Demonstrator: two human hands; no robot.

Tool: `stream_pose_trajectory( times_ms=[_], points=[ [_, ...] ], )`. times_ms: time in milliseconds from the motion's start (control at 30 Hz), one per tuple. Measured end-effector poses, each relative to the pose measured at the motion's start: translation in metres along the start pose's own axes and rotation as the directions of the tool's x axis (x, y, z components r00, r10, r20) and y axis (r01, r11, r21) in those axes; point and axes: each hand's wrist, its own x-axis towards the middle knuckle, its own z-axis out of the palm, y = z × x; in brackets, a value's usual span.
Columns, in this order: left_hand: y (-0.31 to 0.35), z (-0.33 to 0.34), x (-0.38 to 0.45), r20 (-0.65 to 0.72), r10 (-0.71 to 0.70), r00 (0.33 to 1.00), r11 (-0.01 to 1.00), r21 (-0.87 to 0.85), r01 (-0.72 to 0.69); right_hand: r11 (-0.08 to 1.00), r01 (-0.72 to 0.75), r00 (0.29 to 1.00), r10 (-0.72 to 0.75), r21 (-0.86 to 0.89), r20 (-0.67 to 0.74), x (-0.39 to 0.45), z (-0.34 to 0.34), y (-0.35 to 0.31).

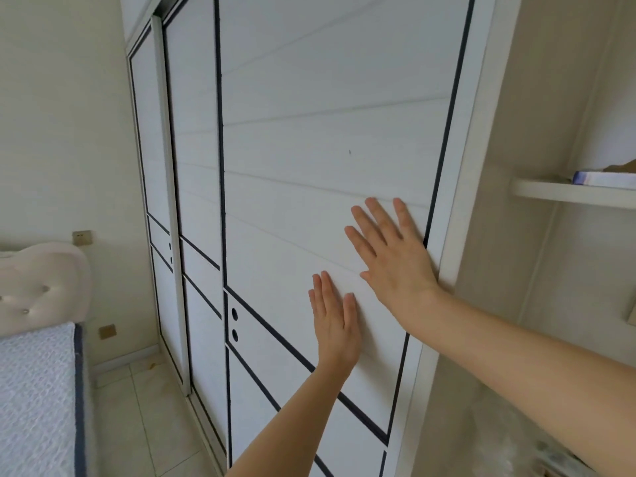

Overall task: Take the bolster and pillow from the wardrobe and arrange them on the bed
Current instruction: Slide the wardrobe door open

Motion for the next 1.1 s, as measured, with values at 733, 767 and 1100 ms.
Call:
stream_pose_trajectory(
  times_ms=[733, 767, 1100],
  points=[
    [-0.060, -0.017, 0.089, -0.177, 0.029, 0.984, 0.999, 0.029, -0.024, 0.998, 0.006, 1.000, -0.006, -0.068, 0.006, 0.096, 0.002, -0.062],
    [-0.065, -0.021, 0.096, -0.174, 0.021, 0.985, 1.000, 0.019, -0.018, 0.997, 0.008, 1.000, -0.007, -0.073, 0.014, 0.104, 0.001, -0.067],
    [-0.110, -0.069, 0.168, -0.132, 0.020, 0.991, 1.000, -0.020, -0.023, 0.997, 0.020, 0.999, -0.023, -0.080, -0.027, 0.186, 0.003, -0.118]
  ],
)
